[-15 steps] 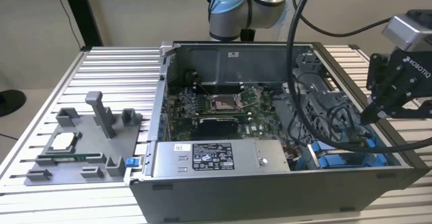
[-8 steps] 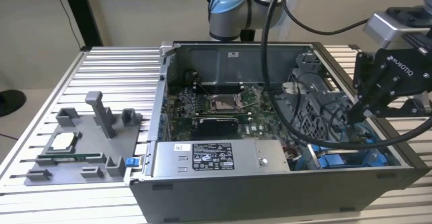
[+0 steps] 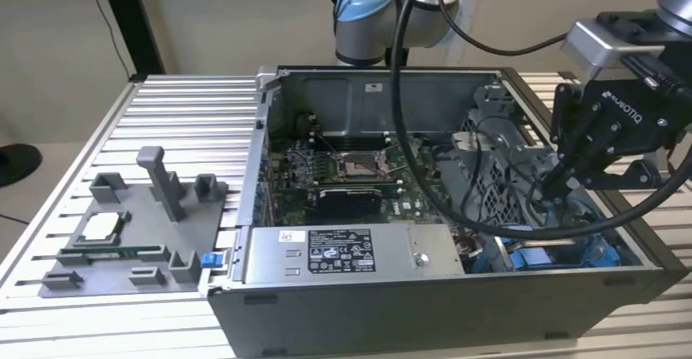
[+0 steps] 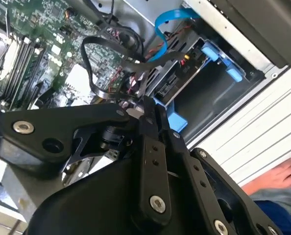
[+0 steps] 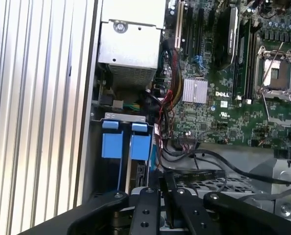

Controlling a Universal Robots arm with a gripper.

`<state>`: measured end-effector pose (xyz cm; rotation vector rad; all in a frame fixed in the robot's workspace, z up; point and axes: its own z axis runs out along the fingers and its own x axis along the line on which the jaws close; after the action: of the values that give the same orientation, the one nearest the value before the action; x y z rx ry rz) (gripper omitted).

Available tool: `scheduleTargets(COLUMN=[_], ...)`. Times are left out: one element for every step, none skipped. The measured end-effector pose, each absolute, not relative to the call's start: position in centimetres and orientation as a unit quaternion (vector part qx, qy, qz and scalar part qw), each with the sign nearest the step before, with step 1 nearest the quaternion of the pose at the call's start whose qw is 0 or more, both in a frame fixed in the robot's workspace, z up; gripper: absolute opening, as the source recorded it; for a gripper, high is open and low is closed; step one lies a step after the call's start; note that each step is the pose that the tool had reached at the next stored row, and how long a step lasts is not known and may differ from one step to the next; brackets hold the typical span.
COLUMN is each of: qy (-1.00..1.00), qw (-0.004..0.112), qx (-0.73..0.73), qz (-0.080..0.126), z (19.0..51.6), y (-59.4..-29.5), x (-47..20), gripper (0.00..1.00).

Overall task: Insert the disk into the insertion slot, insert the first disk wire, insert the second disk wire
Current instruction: 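Insert the second disk wire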

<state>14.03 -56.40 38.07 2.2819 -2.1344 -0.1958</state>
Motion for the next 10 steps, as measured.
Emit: scheduleTargets(qy=[-0.682, -0.682, -0.682, -0.682, -0.682, -0.682, -0.682, -0.682, -0.682, -0.682], qw=[0.005, 0.005, 0.005, 0.005, 0.005, 0.005, 0.005, 0.005, 0.005, 0.004], qx=[0.729, 0.729, 0.729, 0.729, 0.729, 0.729, 0.729, 0.729, 0.729, 0.729], qz=[-0.063, -0.062, -0.063, -0.063, -0.063, -0.063, -0.062, -0.063, -0.062, -0.061], z=[38.0, 38.0, 37.9, 37.9, 37.8, 37.8, 37.7, 37.6, 37.5, 37.4], y=[-56.5, -56.6, -56.7, -56.9, -57.0, -57.2, -57.3, -57.4, -57.5, -57.6], x=[13.9, 13.8, 13.7, 13.6, 13.5, 13.4, 13.3, 13.2, 13.2, 13.1], gripper=[0.0, 0.0, 0.0, 0.0, 0.0, 0.0, 0.0, 0.0, 0.0, 0.0])
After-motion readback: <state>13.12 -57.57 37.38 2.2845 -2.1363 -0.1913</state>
